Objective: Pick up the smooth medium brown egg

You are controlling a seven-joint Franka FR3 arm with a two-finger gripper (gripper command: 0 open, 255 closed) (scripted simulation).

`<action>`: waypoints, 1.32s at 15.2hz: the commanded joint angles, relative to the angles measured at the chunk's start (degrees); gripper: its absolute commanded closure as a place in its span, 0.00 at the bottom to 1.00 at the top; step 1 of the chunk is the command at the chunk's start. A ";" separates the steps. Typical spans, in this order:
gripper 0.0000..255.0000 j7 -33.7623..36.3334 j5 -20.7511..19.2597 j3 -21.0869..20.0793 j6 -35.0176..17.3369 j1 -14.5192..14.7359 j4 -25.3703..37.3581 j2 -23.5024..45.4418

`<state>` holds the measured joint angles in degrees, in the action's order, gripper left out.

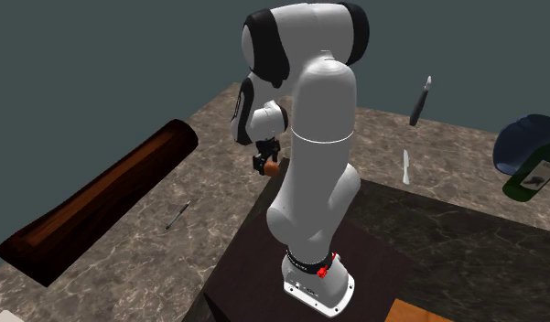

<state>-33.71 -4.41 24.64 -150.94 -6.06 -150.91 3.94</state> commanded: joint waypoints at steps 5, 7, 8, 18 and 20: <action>1.00 -0.98 1.09 -0.14 -1.59 -0.24 -0.11 1.54; 1.00 -1.00 1.11 -0.14 -1.64 -0.24 -0.13 1.57; 1.00 -1.03 1.12 -0.13 -1.64 -0.25 -0.12 1.58; 1.00 1.76 -2.97 0.63 4.08 -0.03 0.02 -4.40; 1.00 2.42 -3.97 0.64 5.98 -0.11 0.21 -6.21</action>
<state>-31.65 -7.90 25.29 -146.08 -6.17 -150.94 -1.37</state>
